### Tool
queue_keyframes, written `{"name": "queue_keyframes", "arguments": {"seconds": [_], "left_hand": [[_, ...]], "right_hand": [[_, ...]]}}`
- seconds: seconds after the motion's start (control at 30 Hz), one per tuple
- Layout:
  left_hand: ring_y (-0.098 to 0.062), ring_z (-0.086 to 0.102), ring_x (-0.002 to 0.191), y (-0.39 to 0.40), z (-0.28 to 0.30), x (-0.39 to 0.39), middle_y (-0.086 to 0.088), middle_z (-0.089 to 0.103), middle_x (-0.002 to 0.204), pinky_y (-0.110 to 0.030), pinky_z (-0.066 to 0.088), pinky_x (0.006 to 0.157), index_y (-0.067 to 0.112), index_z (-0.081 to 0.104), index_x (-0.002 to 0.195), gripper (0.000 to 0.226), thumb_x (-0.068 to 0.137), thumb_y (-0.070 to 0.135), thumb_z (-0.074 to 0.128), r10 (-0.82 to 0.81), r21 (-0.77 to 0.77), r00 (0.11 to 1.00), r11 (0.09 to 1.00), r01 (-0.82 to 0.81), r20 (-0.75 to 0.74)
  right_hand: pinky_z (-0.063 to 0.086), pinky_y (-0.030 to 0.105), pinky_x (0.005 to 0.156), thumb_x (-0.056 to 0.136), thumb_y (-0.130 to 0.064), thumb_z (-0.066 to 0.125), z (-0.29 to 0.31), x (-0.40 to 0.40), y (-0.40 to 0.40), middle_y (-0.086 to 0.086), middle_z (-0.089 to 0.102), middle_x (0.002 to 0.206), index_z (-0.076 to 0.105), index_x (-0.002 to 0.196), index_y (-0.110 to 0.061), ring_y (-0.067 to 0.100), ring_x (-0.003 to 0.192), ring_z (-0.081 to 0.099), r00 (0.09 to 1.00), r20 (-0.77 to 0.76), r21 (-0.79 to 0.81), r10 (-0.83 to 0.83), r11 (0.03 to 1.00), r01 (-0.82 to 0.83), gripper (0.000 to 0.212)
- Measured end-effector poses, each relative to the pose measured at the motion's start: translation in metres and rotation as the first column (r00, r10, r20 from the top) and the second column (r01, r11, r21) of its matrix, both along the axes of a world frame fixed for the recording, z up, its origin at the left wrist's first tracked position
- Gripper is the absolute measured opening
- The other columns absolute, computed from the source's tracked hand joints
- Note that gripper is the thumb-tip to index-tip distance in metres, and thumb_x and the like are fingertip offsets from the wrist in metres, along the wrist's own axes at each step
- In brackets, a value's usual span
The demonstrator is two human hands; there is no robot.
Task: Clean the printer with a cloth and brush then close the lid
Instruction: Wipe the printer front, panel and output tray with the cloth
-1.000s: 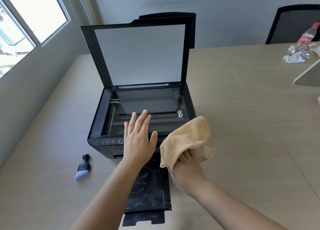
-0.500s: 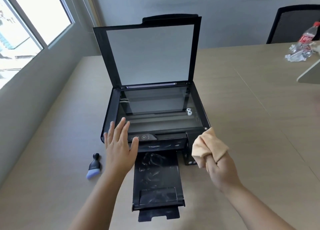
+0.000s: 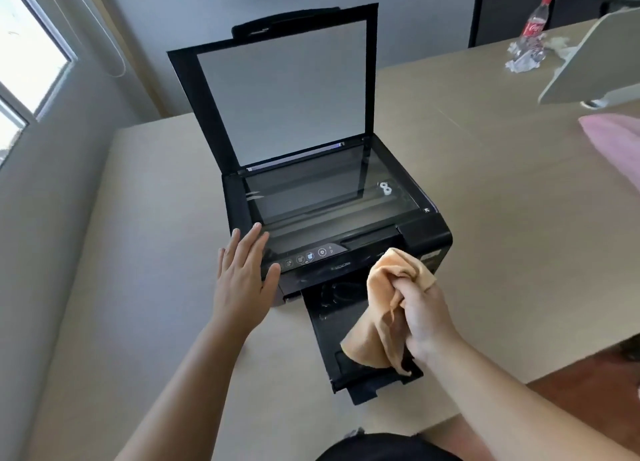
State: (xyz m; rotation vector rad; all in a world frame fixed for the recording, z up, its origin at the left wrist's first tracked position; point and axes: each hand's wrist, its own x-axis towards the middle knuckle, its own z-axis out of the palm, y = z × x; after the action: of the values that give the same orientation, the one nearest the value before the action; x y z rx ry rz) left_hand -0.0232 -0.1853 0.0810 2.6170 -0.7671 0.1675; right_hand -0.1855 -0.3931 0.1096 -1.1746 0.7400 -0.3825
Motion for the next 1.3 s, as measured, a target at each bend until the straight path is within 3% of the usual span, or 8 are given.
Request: {"name": "queue_keyframes", "arguments": {"seconds": [0.2, 0.57, 0.7, 0.83, 0.97, 1.1, 1.17, 1.3], "left_hand": [[-0.021, 0.011, 0.149, 0.011, -0.004, 0.020, 0.008, 0.027, 0.157, -0.047, 0.015, 0.119, 0.021, 0.037, 0.146, 0.058, 0.093, 0.045, 0.035, -0.116, -0.004, 0.993, 0.993, 0.116, -0.024], [-0.016, 0.009, 0.149, -0.008, -0.004, 0.028, 0.014, 0.024, 0.157, -0.040, 0.008, 0.119, 0.025, 0.036, 0.146, 0.056, 0.095, 0.047, 0.030, -0.306, 0.014, 0.952, 0.952, 0.307, -0.018], [-0.016, 0.011, 0.149, -0.014, -0.005, 0.026, 0.014, 0.026, 0.156, -0.040, 0.009, 0.119, 0.026, 0.038, 0.145, 0.053, 0.096, 0.044, 0.032, -0.305, 0.037, 0.952, 0.952, 0.304, 0.014], [-0.016, 0.011, 0.149, -0.017, -0.005, 0.025, 0.013, 0.029, 0.156, -0.044, 0.011, 0.119, 0.024, 0.040, 0.144, 0.053, 0.096, 0.044, 0.032, -0.328, 0.066, 0.944, 0.943, 0.325, 0.037], [-0.015, 0.009, 0.149, -0.026, -0.001, 0.025, 0.010, 0.030, 0.156, -0.043, 0.009, 0.119, 0.022, 0.041, 0.144, 0.053, 0.096, 0.043, 0.033, -0.360, 0.077, 0.931, 0.932, 0.355, 0.056], [-0.016, 0.009, 0.149, -0.038, 0.001, 0.026, 0.009, 0.030, 0.156, -0.041, 0.006, 0.118, 0.021, 0.041, 0.144, 0.052, 0.097, 0.041, 0.034, -0.395, 0.116, 0.916, 0.915, 0.386, 0.074], [-0.016, 0.007, 0.149, -0.042, 0.000, 0.027, 0.009, 0.028, 0.157, -0.041, 0.005, 0.118, 0.021, 0.041, 0.145, 0.053, 0.097, 0.042, 0.033, -0.404, 0.147, 0.912, 0.909, 0.390, 0.078], [-0.018, 0.008, 0.149, -0.041, -0.001, 0.029, 0.008, 0.029, 0.156, -0.042, 0.005, 0.118, 0.021, 0.041, 0.145, 0.053, 0.097, 0.043, 0.031, -0.395, 0.147, 0.915, 0.913, 0.381, 0.084]], "right_hand": [[0.054, 0.034, 0.060, 0.092, 0.004, 0.047, -0.013, 0.046, 0.080, 0.016, 0.064, 0.085, 0.064, 0.103, -0.009, 0.025, 0.073, 0.065, 0.997, -0.018, 0.589, -0.075, 0.805, 0.072, 0.025], [0.027, 0.019, 0.049, 0.078, 0.009, 0.030, -0.004, 0.098, 0.055, 0.000, 0.028, 0.064, 0.024, 0.066, -0.014, 0.011, 0.052, 0.027, 0.796, 0.131, 0.457, -0.591, 0.748, 0.480, 0.027], [0.040, 0.021, 0.058, 0.094, -0.019, 0.050, -0.018, 0.107, 0.040, -0.002, 0.052, 0.065, 0.051, 0.063, -0.015, 0.009, 0.058, 0.050, 0.758, -0.187, 0.581, -0.625, 0.551, 0.599, 0.031], [0.044, 0.025, 0.066, 0.098, -0.029, 0.048, -0.028, 0.111, 0.057, -0.004, 0.058, 0.047, 0.058, 0.075, -0.018, 0.004, 0.044, 0.057, 0.786, -0.197, 0.677, -0.586, 0.498, 0.542, 0.027], [0.048, 0.039, 0.091, 0.096, -0.025, 0.048, -0.020, 0.116, 0.043, 0.007, 0.061, 0.099, 0.053, 0.125, -0.020, 0.022, 0.093, 0.063, 0.806, -0.143, 0.526, -0.575, 0.646, 0.554, 0.029], [0.046, 0.039, 0.092, 0.094, -0.033, 0.054, -0.021, 0.117, 0.030, 0.006, 0.057, 0.082, 0.053, 0.083, -0.013, 0.022, 0.081, 0.058, 0.758, -0.310, 0.552, -0.575, 0.540, 0.635, 0.023], [0.044, 0.039, 0.097, 0.095, -0.031, 0.053, -0.020, 0.115, 0.037, 0.009, 0.058, 0.089, 0.052, 0.088, -0.016, 0.025, 0.092, 0.058, 0.757, -0.300, 0.648, -0.581, 0.457, 0.609, 0.017], [0.051, 0.025, 0.057, 0.098, -0.025, 0.048, -0.019, 0.115, 0.048, -0.003, 0.058, 0.056, 0.062, 0.104, -0.024, 0.011, 0.055, 0.056, 0.784, -0.179, 0.705, -0.595, 0.479, 0.524, 0.015]]}}
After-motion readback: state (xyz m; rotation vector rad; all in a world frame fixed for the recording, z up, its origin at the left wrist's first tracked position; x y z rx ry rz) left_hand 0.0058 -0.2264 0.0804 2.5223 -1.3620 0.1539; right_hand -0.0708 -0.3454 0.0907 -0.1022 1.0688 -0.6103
